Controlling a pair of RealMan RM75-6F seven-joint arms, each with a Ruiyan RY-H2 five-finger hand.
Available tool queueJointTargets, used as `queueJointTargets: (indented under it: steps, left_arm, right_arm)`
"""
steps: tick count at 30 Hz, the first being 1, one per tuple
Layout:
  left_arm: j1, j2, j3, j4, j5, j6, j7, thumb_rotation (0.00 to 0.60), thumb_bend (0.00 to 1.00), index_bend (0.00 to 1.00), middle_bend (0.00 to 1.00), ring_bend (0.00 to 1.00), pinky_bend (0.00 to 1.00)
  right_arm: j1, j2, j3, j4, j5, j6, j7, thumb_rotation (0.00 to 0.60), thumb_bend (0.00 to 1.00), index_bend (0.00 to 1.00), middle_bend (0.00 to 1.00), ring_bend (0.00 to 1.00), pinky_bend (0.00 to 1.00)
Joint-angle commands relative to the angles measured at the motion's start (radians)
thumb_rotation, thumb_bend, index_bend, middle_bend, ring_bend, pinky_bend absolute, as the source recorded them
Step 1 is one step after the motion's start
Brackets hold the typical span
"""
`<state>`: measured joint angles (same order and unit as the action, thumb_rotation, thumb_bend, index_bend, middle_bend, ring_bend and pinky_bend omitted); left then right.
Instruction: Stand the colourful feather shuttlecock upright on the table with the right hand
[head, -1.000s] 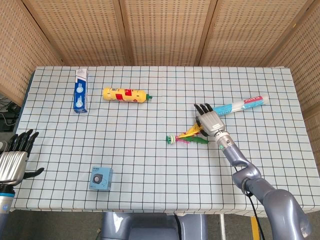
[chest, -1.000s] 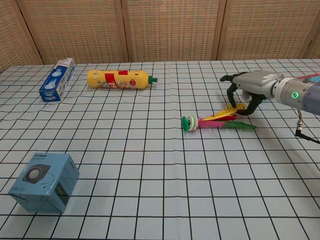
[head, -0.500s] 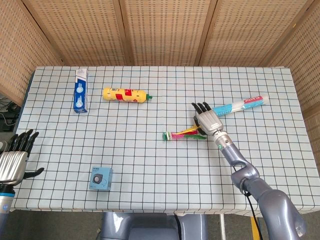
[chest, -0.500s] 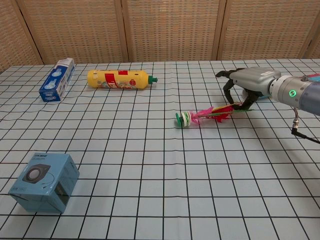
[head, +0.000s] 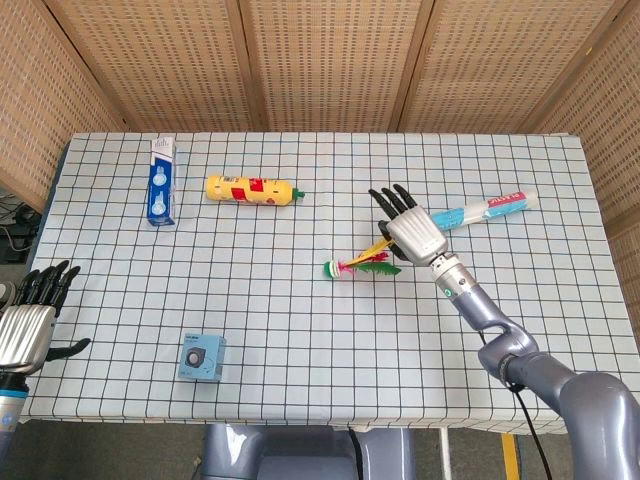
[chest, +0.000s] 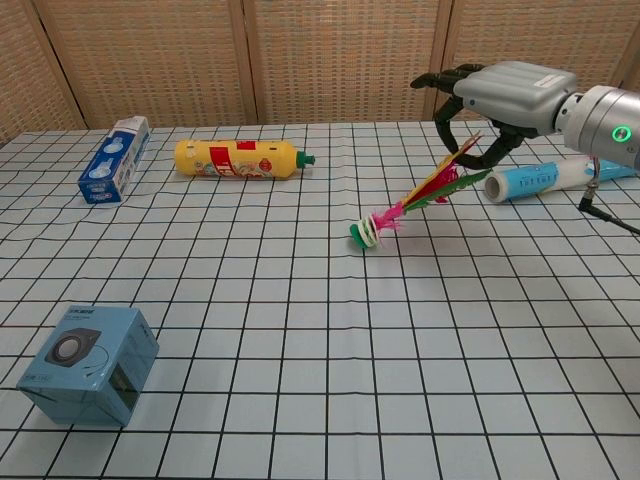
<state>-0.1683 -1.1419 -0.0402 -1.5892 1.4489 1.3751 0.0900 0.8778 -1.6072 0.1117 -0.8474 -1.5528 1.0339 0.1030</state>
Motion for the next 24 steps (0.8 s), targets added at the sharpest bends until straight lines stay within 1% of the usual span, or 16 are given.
queueJointTargets:
  steps: [1,4,8,14,18,20,21,22,23,24]
  left_arm:
    - [0.002,0.005,0.004,-0.004,0.008,0.004,-0.008,0.600,0.00,0.00,0.00,0.00,0.00]
    - [0.002,0.010,0.008,-0.009,0.018,0.006,-0.015,0.600,0.00,0.00,0.00,0.00,0.00]
    - [0.004,0.014,0.013,-0.016,0.031,0.013,-0.018,0.600,0.00,0.00,0.00,0.00,0.00]
    - [0.005,0.018,0.012,-0.014,0.031,0.014,-0.029,0.600,0.00,0.00,0.00,0.00,0.00]
    - [0.005,0.020,0.012,-0.011,0.027,0.011,-0.036,0.600,0.00,0.00,0.00,0.00,0.00]
    - [0.005,0.020,0.011,-0.010,0.024,0.009,-0.037,0.600,0.00,0.00,0.00,0.00,0.00]
    - [0.005,0.020,0.012,-0.010,0.024,0.008,-0.037,0.600,0.00,0.00,0.00,0.00,0.00]
    - [0.005,0.021,0.011,-0.010,0.023,0.008,-0.037,0.600,0.00,0.00,0.00,0.00,0.00]
    - [0.005,0.021,0.011,-0.010,0.023,0.008,-0.038,0.600,0.00,0.00,0.00,0.00,0.00]
    - [0.006,0.022,0.011,-0.009,0.023,0.009,-0.040,0.600,0.00,0.00,0.00,0.00,0.00]
  right_arm:
    - [0.006,0.123,0.009,-0.167,-0.028,0.038,-0.127,0.600,0.58,0.73,0.08,0.00,0.00]
    - [0.005,0.165,0.012,-0.245,-0.028,0.036,-0.192,0.600,0.58,0.73,0.08,0.00,0.00]
    - [0.013,0.181,0.011,-0.293,-0.027,0.016,-0.269,0.600,0.58,0.73,0.08,0.00,0.00]
    - [0.038,0.144,0.025,-0.290,0.005,-0.038,-0.332,0.600,0.58,0.73,0.08,0.00,0.00]
    - [0.053,0.113,0.033,-0.280,0.011,-0.048,-0.355,0.600,0.57,0.73,0.09,0.00,0.00]
    - [0.061,0.100,0.037,-0.273,0.013,-0.051,-0.368,0.600,0.56,0.71,0.09,0.00,0.00]
    - [0.063,0.094,0.040,-0.269,0.016,-0.051,-0.375,0.600,0.53,0.66,0.09,0.00,0.00]
    - [0.066,0.087,0.044,-0.264,0.022,-0.053,-0.387,0.600,0.44,0.56,0.07,0.00,0.00]
    - [0.067,0.083,0.049,-0.263,0.031,-0.057,-0.399,0.600,0.37,0.48,0.06,0.00,0.00]
    - [0.066,0.079,0.057,-0.269,0.046,-0.059,-0.417,0.600,0.22,0.29,0.03,0.00,0.00]
